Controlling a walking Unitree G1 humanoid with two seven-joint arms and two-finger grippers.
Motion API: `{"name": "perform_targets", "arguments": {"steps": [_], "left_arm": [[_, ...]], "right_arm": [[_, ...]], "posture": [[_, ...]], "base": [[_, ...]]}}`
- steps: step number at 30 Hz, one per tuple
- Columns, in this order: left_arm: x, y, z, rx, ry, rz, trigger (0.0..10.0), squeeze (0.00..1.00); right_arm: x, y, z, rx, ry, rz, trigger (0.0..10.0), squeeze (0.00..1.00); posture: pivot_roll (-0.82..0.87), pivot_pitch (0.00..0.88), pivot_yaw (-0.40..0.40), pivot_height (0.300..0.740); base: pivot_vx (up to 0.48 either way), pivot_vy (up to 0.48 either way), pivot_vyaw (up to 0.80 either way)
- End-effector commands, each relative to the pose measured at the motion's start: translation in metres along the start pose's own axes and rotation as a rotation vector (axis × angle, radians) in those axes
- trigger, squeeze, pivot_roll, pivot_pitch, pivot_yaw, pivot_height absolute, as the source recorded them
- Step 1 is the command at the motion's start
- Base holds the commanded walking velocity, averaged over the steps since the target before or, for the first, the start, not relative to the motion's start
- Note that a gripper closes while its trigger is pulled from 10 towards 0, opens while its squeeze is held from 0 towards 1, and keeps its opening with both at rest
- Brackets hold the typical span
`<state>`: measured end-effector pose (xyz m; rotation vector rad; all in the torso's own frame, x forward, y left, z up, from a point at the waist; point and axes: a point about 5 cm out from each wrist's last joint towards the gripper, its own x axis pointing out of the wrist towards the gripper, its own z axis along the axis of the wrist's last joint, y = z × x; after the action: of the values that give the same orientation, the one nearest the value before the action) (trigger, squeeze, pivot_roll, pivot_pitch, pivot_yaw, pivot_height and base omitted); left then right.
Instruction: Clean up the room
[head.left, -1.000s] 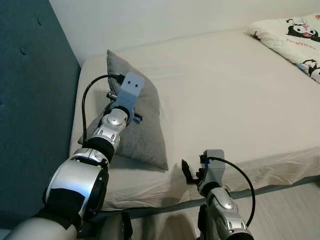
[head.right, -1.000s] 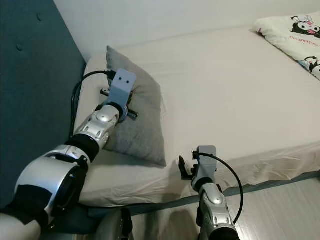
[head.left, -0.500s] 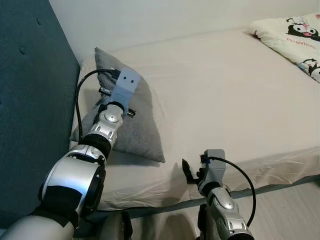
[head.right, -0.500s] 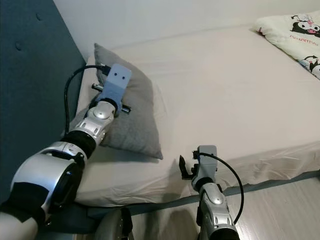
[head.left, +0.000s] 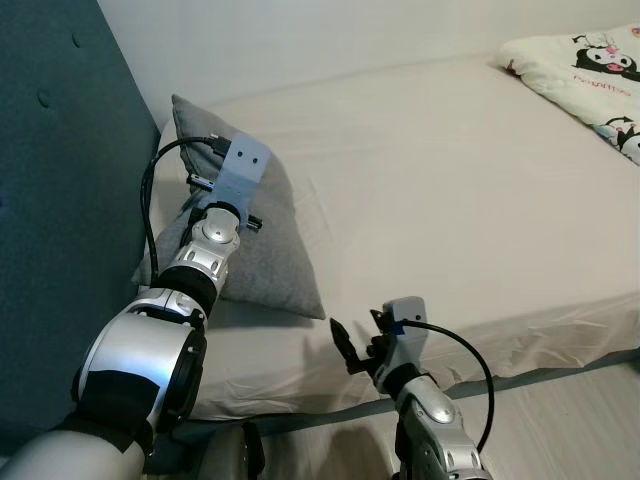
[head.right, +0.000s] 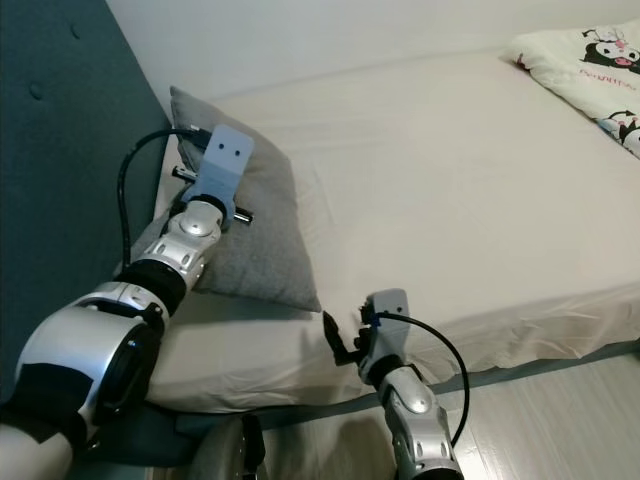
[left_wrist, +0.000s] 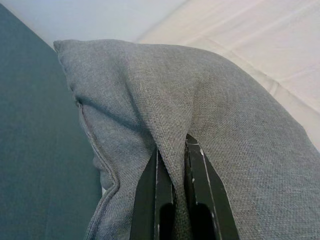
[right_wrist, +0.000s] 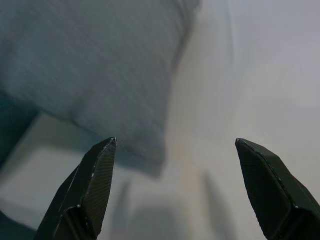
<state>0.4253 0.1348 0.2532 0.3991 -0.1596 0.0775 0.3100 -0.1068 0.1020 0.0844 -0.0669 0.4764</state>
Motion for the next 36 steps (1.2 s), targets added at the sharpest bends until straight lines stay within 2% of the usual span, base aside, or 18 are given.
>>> {"name": "perform_targets", "arguments": {"steps": [1,4,5,8,10,11,12,17,21,23,25,28,29,30,31,32,36], "left_arm": [[0.002,0.007,0.002,-0.013,-0.007,0.021,10.0,0.00],[0.002,0.007,0.002,-0.014,-0.007,0.020,10.0,0.00],[0.002,0.007,0.003,-0.017,-0.008,0.020,10.0,0.00],[0.002,0.007,0.003,-0.021,-0.008,0.020,10.0,0.00],[0.002,0.006,0.004,-0.024,-0.010,0.019,10.0,0.00],[0.002,0.006,0.004,-0.024,-0.010,0.019,10.0,0.00],[0.002,0.006,0.004,-0.025,-0.013,0.017,10.0,0.00],[0.002,0.006,0.006,-0.028,-0.018,0.014,10.0,0.00],[0.002,0.006,0.006,-0.029,-0.021,0.013,10.0,0.00],[0.002,0.006,0.006,-0.029,-0.021,0.013,10.0,0.00],[0.002,0.007,0.005,-0.034,-0.014,0.016,10.0,0.00],[0.002,0.007,0.004,-0.038,-0.008,0.020,10.0,0.00],[0.002,0.007,0.004,-0.038,-0.007,0.020,10.0,0.11],[0.002,0.007,0.004,-0.038,-0.007,0.020,10.0,0.11],[0.002,0.007,0.003,-0.038,-0.005,0.022,10.0,0.43],[0.002,0.007,0.003,-0.036,-0.003,0.026,10.0,1.00],[0.002,0.008,0.003,-0.035,-0.001,0.035,10.0,1.00]], "right_arm": [[-0.001,0.012,0.008,-0.002,-0.038,0.106,10.0,0.00],[-0.001,0.017,0.012,0.005,-0.046,0.163,10.0,0.00],[-0.001,0.025,0.021,0.000,-0.056,0.258,10.0,0.00],[-0.001,0.028,0.031,-0.023,-0.070,0.301,10.0,0.00],[0.001,0.025,0.041,-0.082,-0.080,0.266,10.0,0.00],[0.001,0.025,0.041,-0.082,-0.080,0.266,10.0,0.00],[0.001,0.016,0.050,-0.138,-0.085,0.185,10.0,0.00],[-0.006,0.007,0.064,-0.211,-0.121,0.122,10.0,0.00],[-0.013,-0.002,0.078,-0.229,-0.167,0.084,10.0,0.00],[-0.013,-0.002,0.078,-0.229,-0.167,0.084,10.0,0.00],[-0.015,-0.005,0.090,-0.222,-0.199,0.083,10.0,0.00],[-0.014,-0.003,0.094,-0.214,-0.208,0.093,10.0,0.00],[-0.014,-0.001,0.095,-0.211,-0.207,0.098,10.0,0.00],[-0.014,-0.001,0.095,-0.211,-0.207,0.098,10.0,0.00],[-0.013,0.001,0.095,-0.210,-0.206,0.103,10.0,0.00],[-0.012,0.002,0.095,-0.206,-0.208,0.108,10.0,0.00],[-0.012,0.004,0.095,-0.202,-0.207,0.112,10.0,0.00]], "posture": [[0.02,0.333,0.097,0.582],[0.02,0.334,0.096,0.582],[0.02,0.334,0.096,0.582],[0.03,0.335,0.096,0.582],[0.03,0.334,0.095,0.582],[0.03,0.334,0.095,0.582],[0.03,0.333,0.094,0.582],[0.03,0.333,0.093,0.582],[0.02,0.335,0.098,0.582],[0.02,0.335,0.098,0.582],[0.02,0.333,0.100,0.582],[0.02,0.333,0.100,0.582],[0.02,0.329,0.100,0.582],[0.02,0.329,0.100,0.582],[0.02,0.329,0.100,0.582],[0.02,0.326,0.099,0.582],[0.02,0.323,0.100,0.582]], "base": [[0.000,0.000,0.00],[0.000,0.000,0.00],[0.000,0.000,0.00],[0.000,0.000,0.00],[0.000,0.000,0.00],[0.000,0.000,0.00],[0.000,0.000,0.00],[0.000,0.000,0.00],[0.000,0.000,0.00],[0.000,0.000,0.00],[0.000,0.000,0.00],[0.000,0.000,0.00],[0.000,0.000,0.00],[0.000,0.000,0.00],[0.000,0.000,0.00],[0.000,0.000,0.00],[0.000,0.000,0.00]]}}
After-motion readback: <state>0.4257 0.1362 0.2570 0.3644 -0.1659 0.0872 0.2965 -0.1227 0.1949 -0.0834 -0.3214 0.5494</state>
